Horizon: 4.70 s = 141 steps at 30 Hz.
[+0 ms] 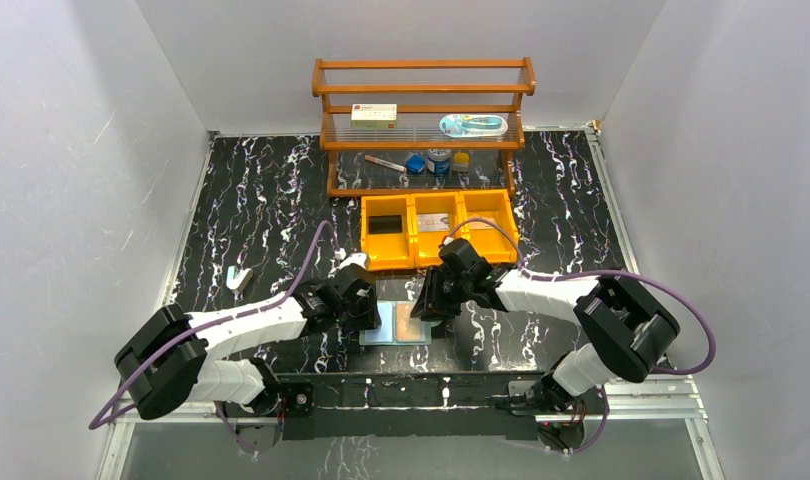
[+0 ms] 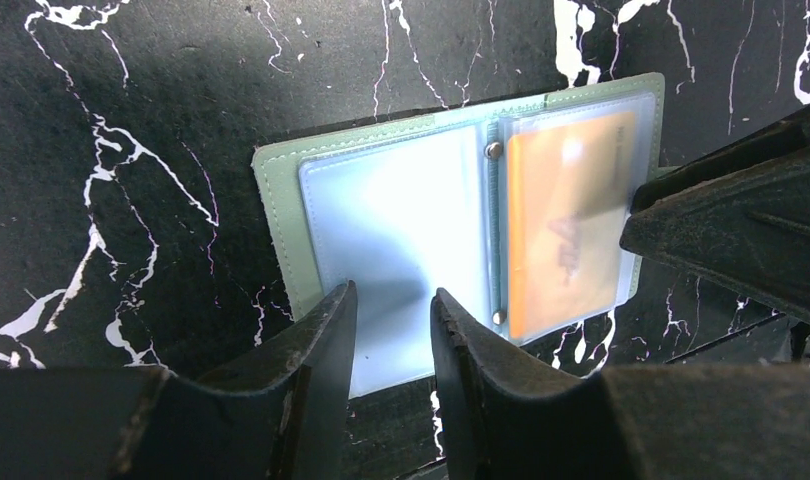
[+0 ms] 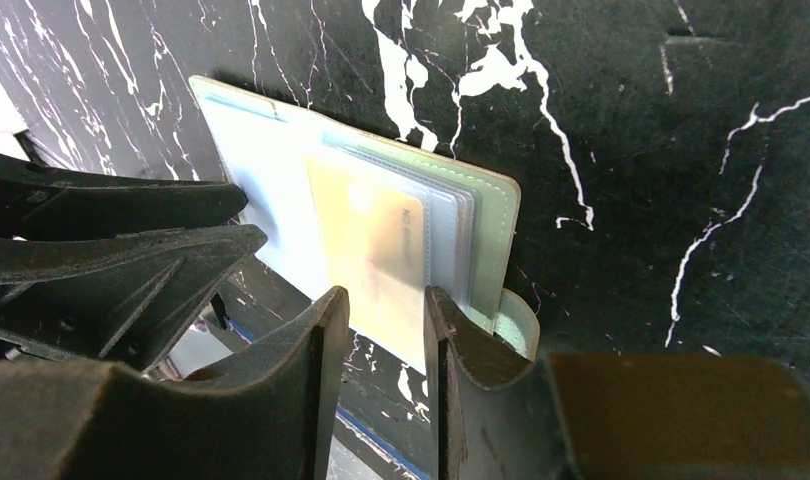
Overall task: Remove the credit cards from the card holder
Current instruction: Remove the credit card from the card holder.
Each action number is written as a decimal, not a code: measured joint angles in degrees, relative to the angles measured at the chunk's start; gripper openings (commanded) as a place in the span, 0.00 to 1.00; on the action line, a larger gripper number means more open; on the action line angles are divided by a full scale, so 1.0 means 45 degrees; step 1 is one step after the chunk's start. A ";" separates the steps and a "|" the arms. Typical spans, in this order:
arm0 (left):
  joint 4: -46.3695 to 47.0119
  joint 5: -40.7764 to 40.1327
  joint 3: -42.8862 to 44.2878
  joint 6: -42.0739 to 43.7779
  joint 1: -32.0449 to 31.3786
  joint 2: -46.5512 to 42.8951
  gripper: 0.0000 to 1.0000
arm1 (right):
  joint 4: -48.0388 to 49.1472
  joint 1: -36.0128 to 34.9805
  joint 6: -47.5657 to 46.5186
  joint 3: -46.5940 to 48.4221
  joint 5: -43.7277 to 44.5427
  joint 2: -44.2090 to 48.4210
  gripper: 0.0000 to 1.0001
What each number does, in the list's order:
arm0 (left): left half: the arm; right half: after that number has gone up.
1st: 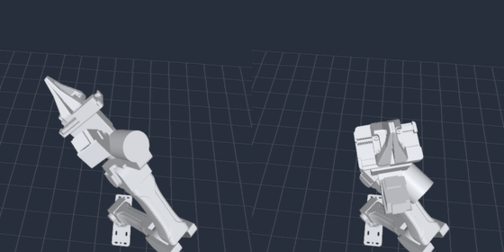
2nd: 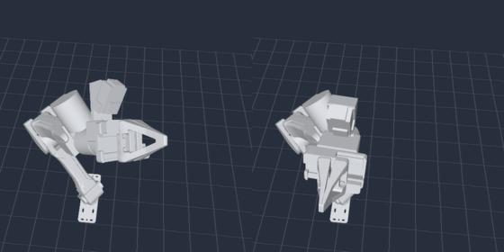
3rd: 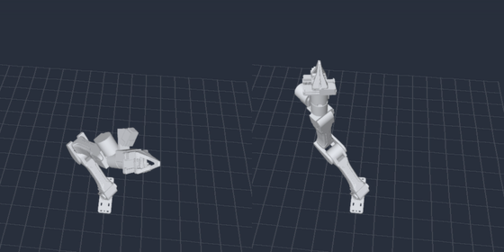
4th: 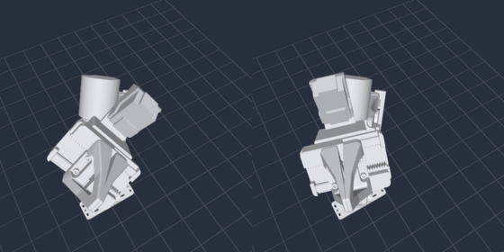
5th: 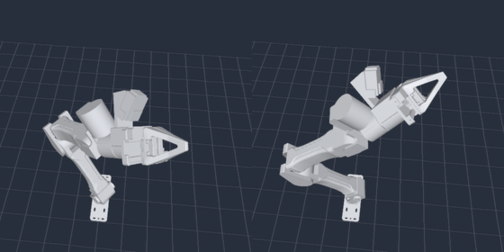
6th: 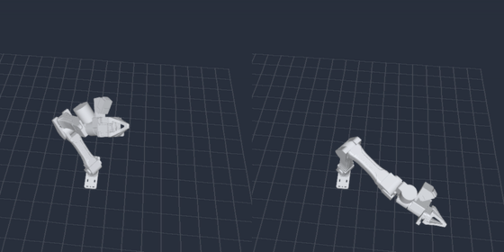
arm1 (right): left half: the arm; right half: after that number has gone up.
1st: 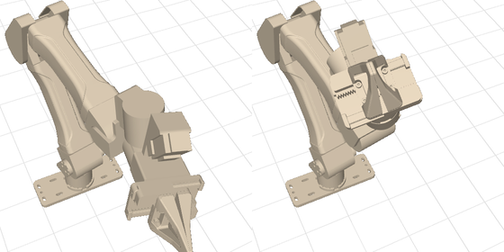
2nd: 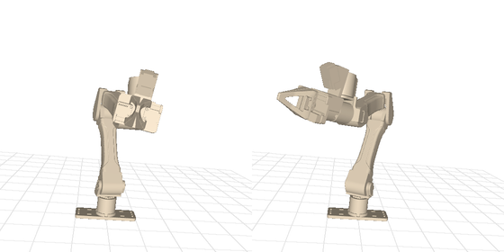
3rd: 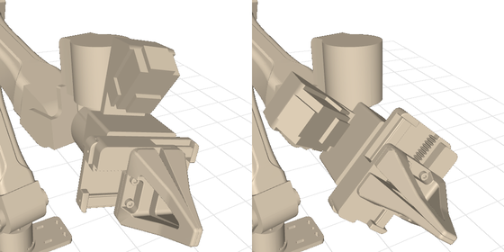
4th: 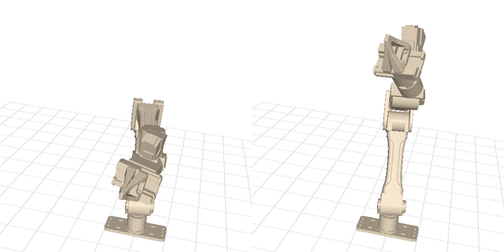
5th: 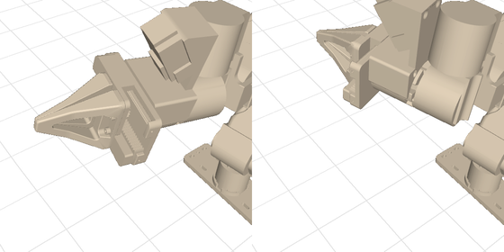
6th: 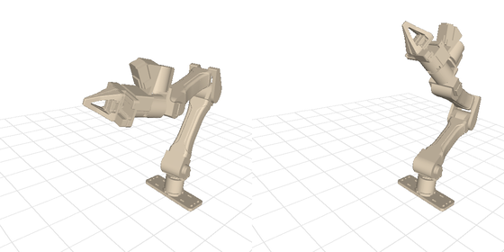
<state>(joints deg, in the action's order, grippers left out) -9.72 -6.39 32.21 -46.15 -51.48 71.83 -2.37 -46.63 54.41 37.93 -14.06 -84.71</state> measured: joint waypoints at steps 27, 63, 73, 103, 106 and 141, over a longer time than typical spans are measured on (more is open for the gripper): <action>0.0913 0.0719 -0.0772 -0.0539 0.0000 -0.0461 0.27 | 0.1409 -0.0102 0.0578 0.0219 -0.1020 -0.0427 0.42; -0.3939 -0.2919 -0.0913 -0.2676 0.0000 -0.4124 0.23 | 0.2506 -0.1977 0.0879 0.3201 -0.1685 -0.3254 0.35; -0.7057 -0.4551 -0.0612 -0.5659 -0.0005 -0.3866 0.38 | 0.2448 -0.2229 0.0865 0.3487 -0.1603 -0.3755 0.35; -0.3240 -0.3172 -0.2370 -0.5547 0.0000 -0.4566 0.31 | 0.2356 -0.2234 0.0928 0.3638 -0.1579 -0.3745 0.35; -0.2142 -0.2710 -0.2399 -0.4988 0.0000 -0.4104 0.30 | 0.2327 -0.2249 0.0933 0.3546 -0.1486 -0.3483 0.35; -0.0486 -0.0840 -0.0738 -0.2108 0.0000 -0.1564 0.36 | 0.0131 -0.2123 0.0194 0.2424 0.1039 -0.2278 0.36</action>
<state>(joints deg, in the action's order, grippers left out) -11.90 -10.17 28.88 -55.64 -51.48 64.79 -1.78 -56.18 55.29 48.84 -9.39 -94.96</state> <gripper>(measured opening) 0.389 0.359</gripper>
